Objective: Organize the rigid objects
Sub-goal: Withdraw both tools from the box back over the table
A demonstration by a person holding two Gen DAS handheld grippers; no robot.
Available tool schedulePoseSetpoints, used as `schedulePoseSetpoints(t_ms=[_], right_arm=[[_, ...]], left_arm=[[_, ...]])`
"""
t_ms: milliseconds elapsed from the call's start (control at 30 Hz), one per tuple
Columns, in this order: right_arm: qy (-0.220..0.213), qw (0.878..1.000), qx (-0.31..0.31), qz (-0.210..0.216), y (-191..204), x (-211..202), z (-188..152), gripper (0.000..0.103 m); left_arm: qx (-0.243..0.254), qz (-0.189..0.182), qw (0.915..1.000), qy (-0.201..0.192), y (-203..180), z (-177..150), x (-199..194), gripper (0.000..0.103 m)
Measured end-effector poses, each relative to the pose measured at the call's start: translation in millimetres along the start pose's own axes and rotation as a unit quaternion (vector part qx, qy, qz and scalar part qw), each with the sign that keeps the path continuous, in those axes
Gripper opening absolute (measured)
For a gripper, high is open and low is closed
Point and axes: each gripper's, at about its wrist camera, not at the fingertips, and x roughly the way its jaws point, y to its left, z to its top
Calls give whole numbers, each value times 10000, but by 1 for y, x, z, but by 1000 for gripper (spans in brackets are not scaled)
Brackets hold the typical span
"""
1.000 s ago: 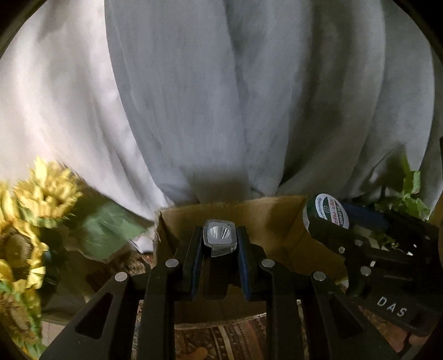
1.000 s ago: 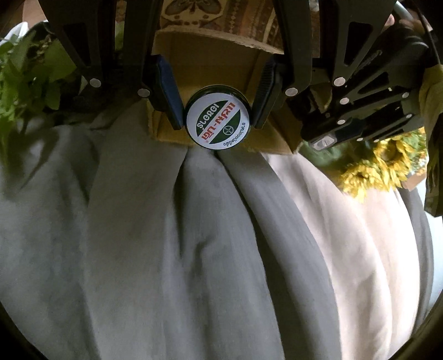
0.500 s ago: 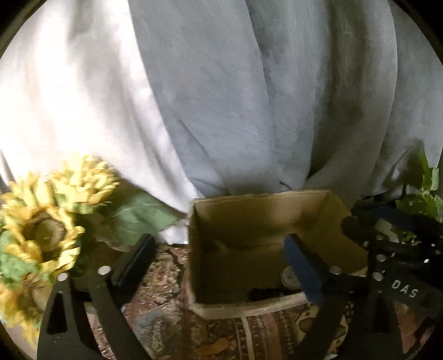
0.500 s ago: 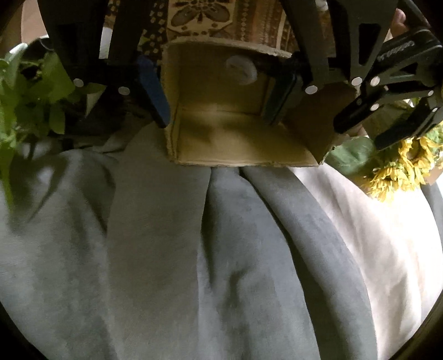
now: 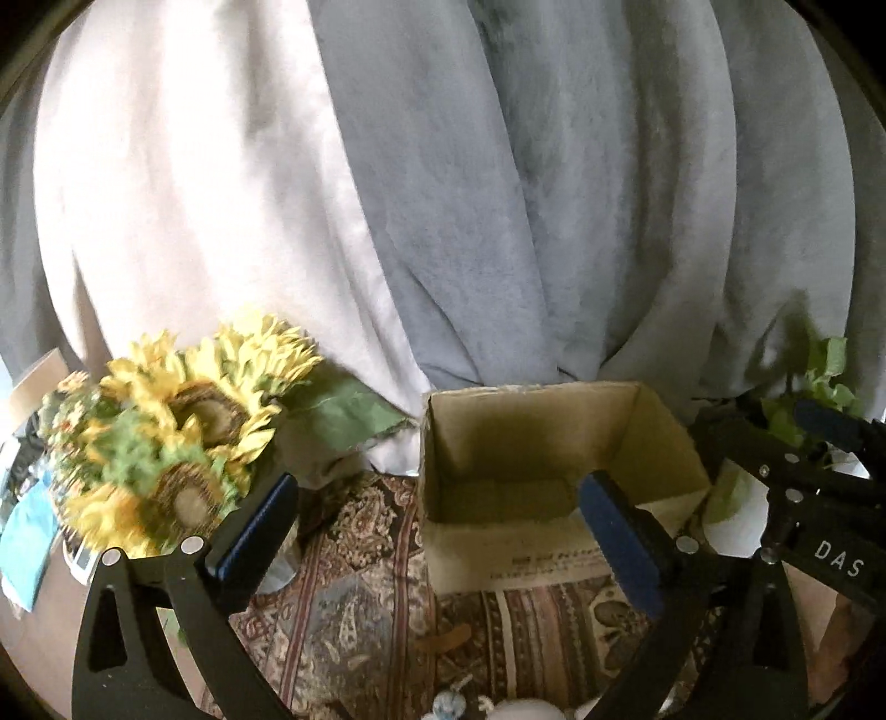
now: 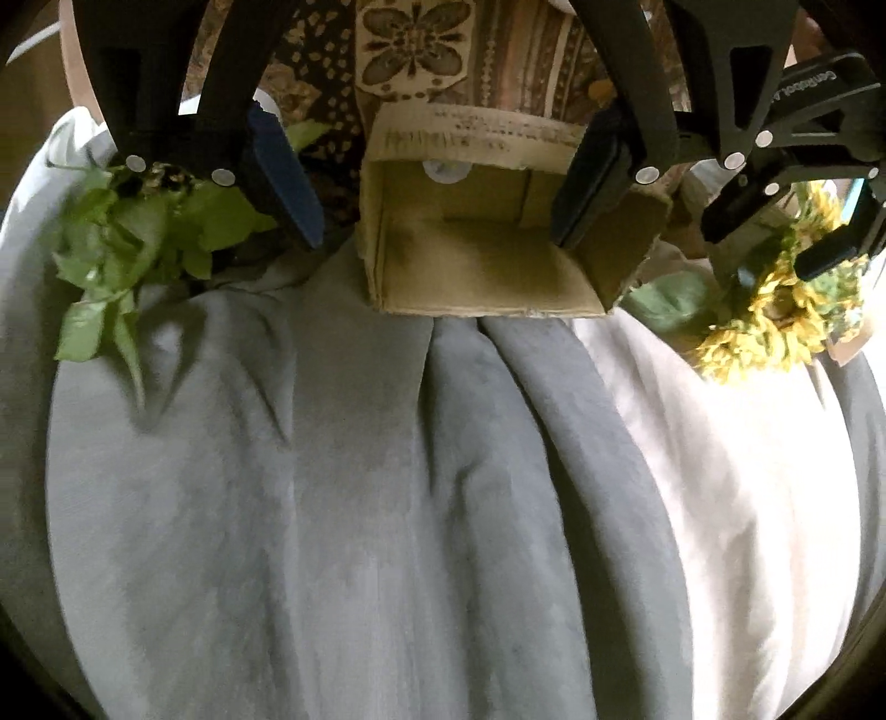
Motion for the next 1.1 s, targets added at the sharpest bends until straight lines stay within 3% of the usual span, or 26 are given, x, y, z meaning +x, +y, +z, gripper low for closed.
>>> schedulePoseSetpoints(t_ms=[300, 567, 1100], right_arm=[[-310, 9994, -120, 95, 13, -55, -18, 85], [-449, 9985, -272, 129, 25, -90, -41, 85], [-9, 9980, -399, 488, 27, -108, -96, 85]], left_arm=[[-64, 246, 9993, -256, 9, -25, -51, 103], [-302, 325, 9990, -67, 18, -55, -81, 103], [-186, 728, 9971, 136, 12, -114, -114, 103]])
